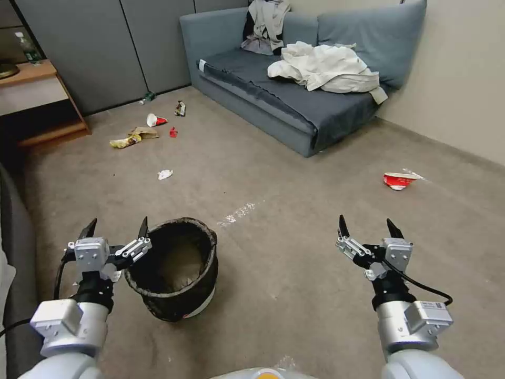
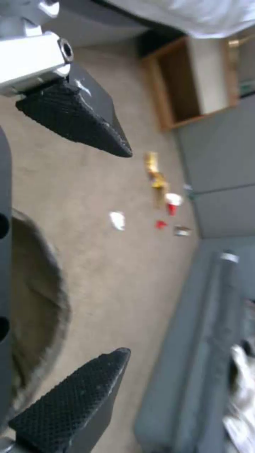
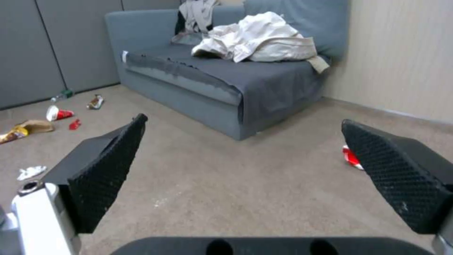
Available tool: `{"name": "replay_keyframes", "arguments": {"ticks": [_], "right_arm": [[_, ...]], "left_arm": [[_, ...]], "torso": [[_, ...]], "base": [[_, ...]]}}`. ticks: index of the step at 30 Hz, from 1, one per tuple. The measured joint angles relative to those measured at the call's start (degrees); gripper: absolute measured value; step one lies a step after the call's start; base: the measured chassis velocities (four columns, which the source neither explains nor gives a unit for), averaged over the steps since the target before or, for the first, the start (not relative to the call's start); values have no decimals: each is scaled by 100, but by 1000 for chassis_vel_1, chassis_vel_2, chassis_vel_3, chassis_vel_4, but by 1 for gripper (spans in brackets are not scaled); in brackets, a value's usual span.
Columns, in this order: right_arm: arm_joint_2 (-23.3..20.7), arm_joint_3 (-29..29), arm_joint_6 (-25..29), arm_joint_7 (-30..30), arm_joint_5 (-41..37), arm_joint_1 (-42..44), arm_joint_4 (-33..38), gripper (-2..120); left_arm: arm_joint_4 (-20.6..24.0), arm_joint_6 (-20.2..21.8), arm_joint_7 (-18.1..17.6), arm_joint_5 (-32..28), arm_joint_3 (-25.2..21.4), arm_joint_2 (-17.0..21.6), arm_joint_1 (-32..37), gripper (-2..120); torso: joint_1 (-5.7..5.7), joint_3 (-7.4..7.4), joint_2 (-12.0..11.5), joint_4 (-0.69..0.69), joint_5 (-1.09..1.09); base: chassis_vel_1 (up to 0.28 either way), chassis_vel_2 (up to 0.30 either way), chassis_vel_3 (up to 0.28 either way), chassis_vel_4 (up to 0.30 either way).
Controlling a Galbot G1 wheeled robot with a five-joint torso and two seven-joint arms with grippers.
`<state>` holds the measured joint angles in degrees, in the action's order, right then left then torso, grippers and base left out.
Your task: Pick up the trash can from the floor.
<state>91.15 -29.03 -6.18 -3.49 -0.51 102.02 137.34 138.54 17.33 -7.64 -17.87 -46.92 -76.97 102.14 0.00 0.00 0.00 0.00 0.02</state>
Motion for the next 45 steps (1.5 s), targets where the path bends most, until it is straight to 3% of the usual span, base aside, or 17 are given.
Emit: {"name": "replay_keyframes", "arguments": {"ticks": [2,8,10,12,13,14,18,31,40,44,45], "right_arm": [[-5,0,21,-6,-2,0,-48,100],[-6,13,45,-10,-2,3,-159,100],[-7,30,57,-10,-1,2,-249,100],[-7,35,58,-11,0,2,-273,100],[-7,44,59,-11,6,0,-323,100],[-7,44,59,-11,6,0,-323,100],[-6,64,59,-1,39,-17,-463,100],[-2,74,59,8,68,-39,-604,100],[0,70,55,8,69,-56,-697,100],[2,70,14,2,69,-59,-701,100],[2,69,-4,-2,69,-59,-703,100]], "left_arm": [[-113,423,-158,-357,-59,164,-208,100],[-399,980,-572,-951,-9,403,-530,100],[-629,1359,-1007,-1347,119,498,-761,100],[-684,1488,-1178,-1483,167,514,-836,100],[-775,1711,-1507,-1694,242,524,-967,100],[-775,1711,-1507,-1694,242,524,-967,100],[-1078,1982,-2284,-2234,470,493,-1247,100],[-1614,2092,-2552,-2449,593,480,-1502,100],[-1884,2368,-2735,-2933,711,483,-1588,100],[-1947,2396,-2858,-3019,745,477,-1623,93],[-1973,2436,-2912,-3075,757,476,-1636,81]], "torso": [[0,0,0,0,-1],[0,0,0,0,-1],[0,0,0,0,-1],[0,0,0,-1,-1],[0,0,0,0,-1],[0,0,0,0,-1],[0,0,0,0,-2],[0,0,0,-1,-1],[0,0,0,0,-2],[0,0,0,0,-1],[0,0,0,0,-2]], "base": [[0,0,0,0],[0,0,0,0],[0,0,0,0],[0,0,0,0],[0,0,0,0],[0,0,0,0],[0,0,0,0],[0,0,0,0],[0,0,0,0],[0,0,0,0],[0,0,0,0]]}}
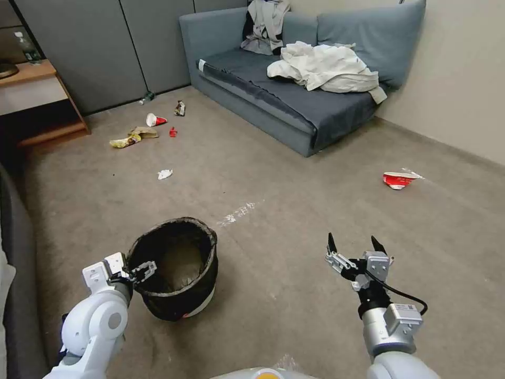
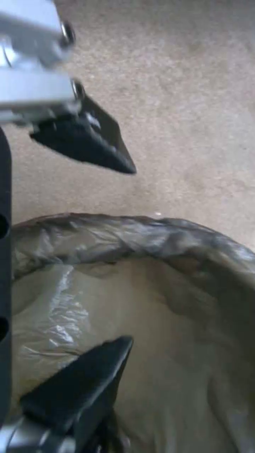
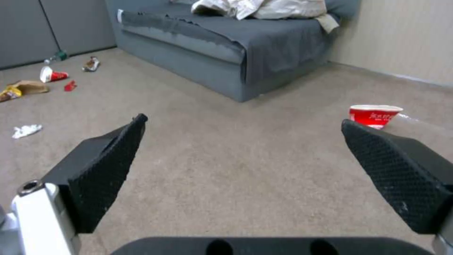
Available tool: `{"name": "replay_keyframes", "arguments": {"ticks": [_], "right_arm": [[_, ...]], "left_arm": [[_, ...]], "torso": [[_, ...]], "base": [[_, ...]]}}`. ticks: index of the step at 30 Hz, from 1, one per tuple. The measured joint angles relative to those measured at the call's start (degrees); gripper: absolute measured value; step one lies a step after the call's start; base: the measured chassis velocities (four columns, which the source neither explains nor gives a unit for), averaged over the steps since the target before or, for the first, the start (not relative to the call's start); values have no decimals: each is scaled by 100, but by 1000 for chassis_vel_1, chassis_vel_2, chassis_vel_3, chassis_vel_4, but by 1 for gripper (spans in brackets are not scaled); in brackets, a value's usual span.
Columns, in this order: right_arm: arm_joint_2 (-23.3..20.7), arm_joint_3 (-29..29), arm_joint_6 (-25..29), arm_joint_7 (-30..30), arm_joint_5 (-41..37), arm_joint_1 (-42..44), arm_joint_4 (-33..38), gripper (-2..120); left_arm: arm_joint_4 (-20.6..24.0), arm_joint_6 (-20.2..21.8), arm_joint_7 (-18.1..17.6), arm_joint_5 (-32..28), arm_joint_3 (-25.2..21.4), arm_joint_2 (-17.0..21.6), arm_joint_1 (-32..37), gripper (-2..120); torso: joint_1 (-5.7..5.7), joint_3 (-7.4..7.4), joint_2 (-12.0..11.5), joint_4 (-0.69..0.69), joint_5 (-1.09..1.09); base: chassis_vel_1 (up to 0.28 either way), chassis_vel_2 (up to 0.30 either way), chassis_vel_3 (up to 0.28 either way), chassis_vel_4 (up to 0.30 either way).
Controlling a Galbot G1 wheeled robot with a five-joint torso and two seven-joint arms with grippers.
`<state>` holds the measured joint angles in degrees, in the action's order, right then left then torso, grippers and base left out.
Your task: Pick up the trash can from the floor.
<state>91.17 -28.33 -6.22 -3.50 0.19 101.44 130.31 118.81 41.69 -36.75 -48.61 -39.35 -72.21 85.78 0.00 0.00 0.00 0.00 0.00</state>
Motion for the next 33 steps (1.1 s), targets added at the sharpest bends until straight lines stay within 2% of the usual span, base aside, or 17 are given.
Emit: {"name": "replay_keyframes", "arguments": {"ticks": [2,3,4,7,8,12,14,16,17,20,24,33], "right_arm": [[1,-2,-12,-3,1,-1,-2,100],[1,-2,-22,-4,21,-1,-10,100],[1,-2,-22,-4,21,-1,-10,100],[1,-6,-25,-4,61,1,-33,100],[1,-6,-25,-4,61,1,-33,100],[1,1,-13,-4,67,3,-36,100],[1,2,-3,-5,67,4,-36,100],[1,6,36,-4,76,9,-36,100],[1,6,36,-4,76,9,-36,100],[1,8,62,-4,88,22,-19,100],[2,6,82,-4,100,31,3,100],[2,7,167,-4,131,45,51,100]], "left_arm": [[-29,28,-58,-55,18,-2,-13,78],[-95,41,-138,-93,49,-8,-41,70],[-95,41,-138,-93,49,-8,-41,70],[-175,42,-180,-100,65,-21,-74,55],[-175,42,-180,-100,65,-21,-74,55],[-221,33,-206,-77,80,-45,-80,38],[-227,29,-218,-74,85,-55,-82,34],[-232,11,-269,-66,96,-87,-84,22],[-232,11,-269,-66,96,-87,-84,22],[-215,-21,-281,-52,101,-103,-57,9],[-126,-60,-247,-51,104,-93,-15,1],[244,-228,-7,6,63,-53,172,0]], "torso": [[0,0,0,0,0],[0,0,0,0,0],[0,0,0,0,0],[0,0,0,0,0],[0,0,0,0,0],[0,0,0,0,0],[0,0,0,0,0],[0,0,0,0,-1],[0,0,0,0,-1],[0,0,0,0,-1],[0,0,0,1,1],[0,0,0,-1,-1]], "base": [[0,0,0,0],[0,0,0,0],[0,0,0,0],[0,0,0,0],[0,0,0,0],[0,0,0,0],[0,0,0,0],[0,0,0,0],[0,0,0,0],[0,0,0,0],[0,0,0,0],[0,0,0,0]]}}
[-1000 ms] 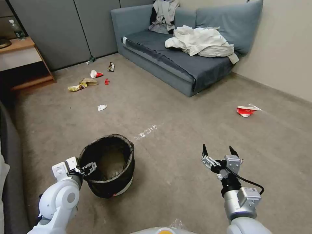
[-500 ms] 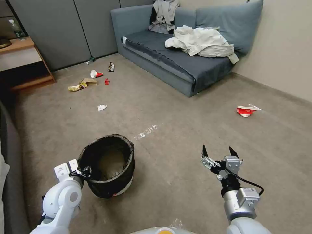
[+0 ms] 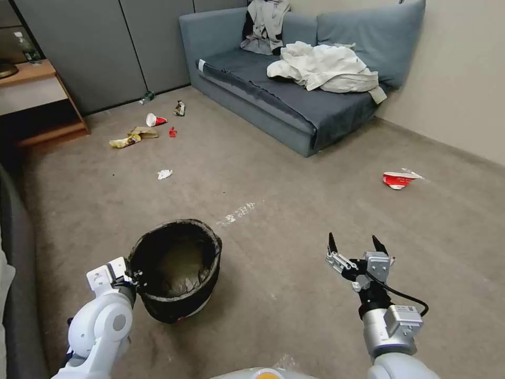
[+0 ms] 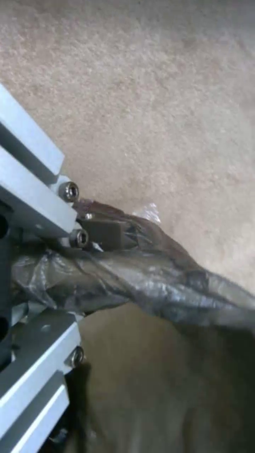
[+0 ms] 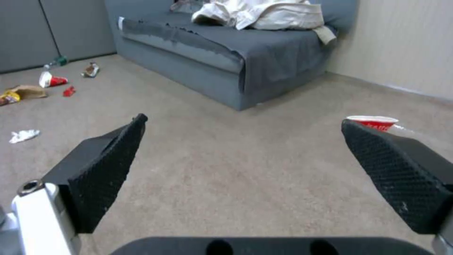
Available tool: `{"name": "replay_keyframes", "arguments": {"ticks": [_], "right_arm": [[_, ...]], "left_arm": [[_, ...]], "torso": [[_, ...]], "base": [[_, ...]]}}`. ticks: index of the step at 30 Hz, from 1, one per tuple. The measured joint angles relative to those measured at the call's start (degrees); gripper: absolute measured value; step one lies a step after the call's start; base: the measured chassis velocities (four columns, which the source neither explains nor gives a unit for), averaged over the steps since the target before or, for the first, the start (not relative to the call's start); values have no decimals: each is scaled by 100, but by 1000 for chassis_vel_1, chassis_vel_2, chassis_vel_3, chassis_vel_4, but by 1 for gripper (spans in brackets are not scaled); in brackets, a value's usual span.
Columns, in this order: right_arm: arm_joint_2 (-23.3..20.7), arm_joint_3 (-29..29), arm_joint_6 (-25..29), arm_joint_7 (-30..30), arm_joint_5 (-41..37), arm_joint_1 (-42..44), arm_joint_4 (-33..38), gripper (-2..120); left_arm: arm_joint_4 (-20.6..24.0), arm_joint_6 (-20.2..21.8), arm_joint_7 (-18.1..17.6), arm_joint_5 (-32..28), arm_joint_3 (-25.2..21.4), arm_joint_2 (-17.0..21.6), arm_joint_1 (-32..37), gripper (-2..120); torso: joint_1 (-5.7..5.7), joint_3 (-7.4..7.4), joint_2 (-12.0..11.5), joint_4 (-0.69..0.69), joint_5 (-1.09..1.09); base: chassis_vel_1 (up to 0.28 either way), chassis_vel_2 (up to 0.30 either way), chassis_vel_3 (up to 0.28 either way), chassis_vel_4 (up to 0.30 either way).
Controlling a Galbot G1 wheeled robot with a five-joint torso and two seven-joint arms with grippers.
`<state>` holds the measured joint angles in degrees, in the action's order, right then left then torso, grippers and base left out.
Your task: Pick up the trash can from the floor.
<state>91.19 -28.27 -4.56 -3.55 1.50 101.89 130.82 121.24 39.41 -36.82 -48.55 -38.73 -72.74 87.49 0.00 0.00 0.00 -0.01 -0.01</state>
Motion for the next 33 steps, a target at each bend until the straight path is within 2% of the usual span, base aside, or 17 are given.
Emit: {"name": "replay_keyframes", "arguments": {"ticks": [3,12,15,23,33], "right_arm": [[0,-6,5,0,1,10,38,100],[0,-16,8,-7,1,10,76,100],[0,-31,13,-14,0,6,85,100],[2,-46,22,-24,-4,-10,89,100],[5,-44,22,-25,8,-16,77,100]], "left_arm": [[276,-165,291,35,-35,22,118,0],[877,-402,830,1,-120,135,342,0],[1163,-486,1155,104,-138,234,508,0],[1632,-452,1235,177,-19,266,652,0],[1909,-365,1219,238,0,218,791,0]], "torso": [[0,0,0,1,1],[0,0,0,1,1],[0,0,0,1,1],[0,0,0,1,1],[0,0,0,1,1]], "base": [[0,0,0,0],[0,0,0,0],[0,0,0,0],[0,0,0,0],[0,0,0,0]]}}
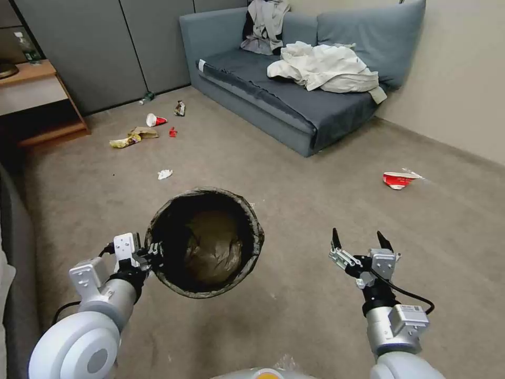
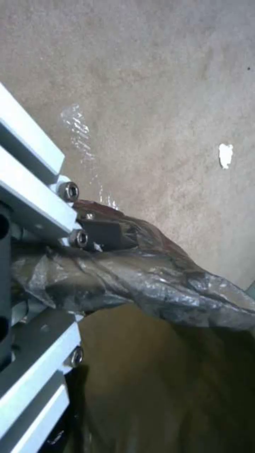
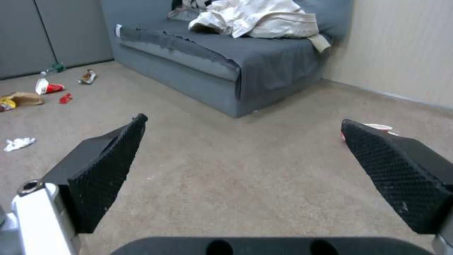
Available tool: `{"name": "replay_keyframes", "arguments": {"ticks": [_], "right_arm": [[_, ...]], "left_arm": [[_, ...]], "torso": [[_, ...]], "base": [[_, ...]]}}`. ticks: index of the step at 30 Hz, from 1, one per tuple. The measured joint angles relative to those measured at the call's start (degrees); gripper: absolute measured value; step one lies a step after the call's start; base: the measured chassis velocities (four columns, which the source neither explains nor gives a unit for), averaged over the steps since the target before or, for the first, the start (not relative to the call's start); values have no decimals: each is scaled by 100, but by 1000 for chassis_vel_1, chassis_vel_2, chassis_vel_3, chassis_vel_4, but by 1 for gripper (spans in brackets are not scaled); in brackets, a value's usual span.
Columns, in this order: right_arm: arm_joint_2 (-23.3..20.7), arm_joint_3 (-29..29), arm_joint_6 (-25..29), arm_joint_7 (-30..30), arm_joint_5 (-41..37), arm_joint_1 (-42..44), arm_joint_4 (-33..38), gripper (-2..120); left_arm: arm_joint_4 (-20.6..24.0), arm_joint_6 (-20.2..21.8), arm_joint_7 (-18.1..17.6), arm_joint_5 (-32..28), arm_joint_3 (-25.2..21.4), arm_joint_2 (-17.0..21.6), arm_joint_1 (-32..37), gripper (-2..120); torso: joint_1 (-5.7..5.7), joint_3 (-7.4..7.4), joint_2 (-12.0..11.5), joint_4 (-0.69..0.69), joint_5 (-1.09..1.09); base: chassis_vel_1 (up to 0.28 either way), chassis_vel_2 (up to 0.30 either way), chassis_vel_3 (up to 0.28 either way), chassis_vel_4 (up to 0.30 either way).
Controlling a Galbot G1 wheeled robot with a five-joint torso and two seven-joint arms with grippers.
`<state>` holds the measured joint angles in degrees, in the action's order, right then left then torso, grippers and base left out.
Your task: Pick up the trash can from the floor.
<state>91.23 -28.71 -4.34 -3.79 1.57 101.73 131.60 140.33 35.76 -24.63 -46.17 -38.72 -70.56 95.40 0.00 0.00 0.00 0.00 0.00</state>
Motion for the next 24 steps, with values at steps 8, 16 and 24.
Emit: {"name": "replay_keyframes", "arguments": {"ticks": [8,16,24], "right_arm": [[1,-51,0,-52,-17,0,20,100],[1,-55,0,-60,-26,-3,25,100],[0,-50,0,-60,-27,-1,37,100]], "left_arm": [[101,0,-6,620,214,-33,78,0],[221,5,-86,722,210,-56,136,0],[251,19,-123,770,207,-86,170,0]], "torso": [[0,0,0,0,1],[0,0,0,0,0],[0,0,0,0,0]], "base": [[0,0,0,0],[0,0,0,0],[0,0,0,0]]}}
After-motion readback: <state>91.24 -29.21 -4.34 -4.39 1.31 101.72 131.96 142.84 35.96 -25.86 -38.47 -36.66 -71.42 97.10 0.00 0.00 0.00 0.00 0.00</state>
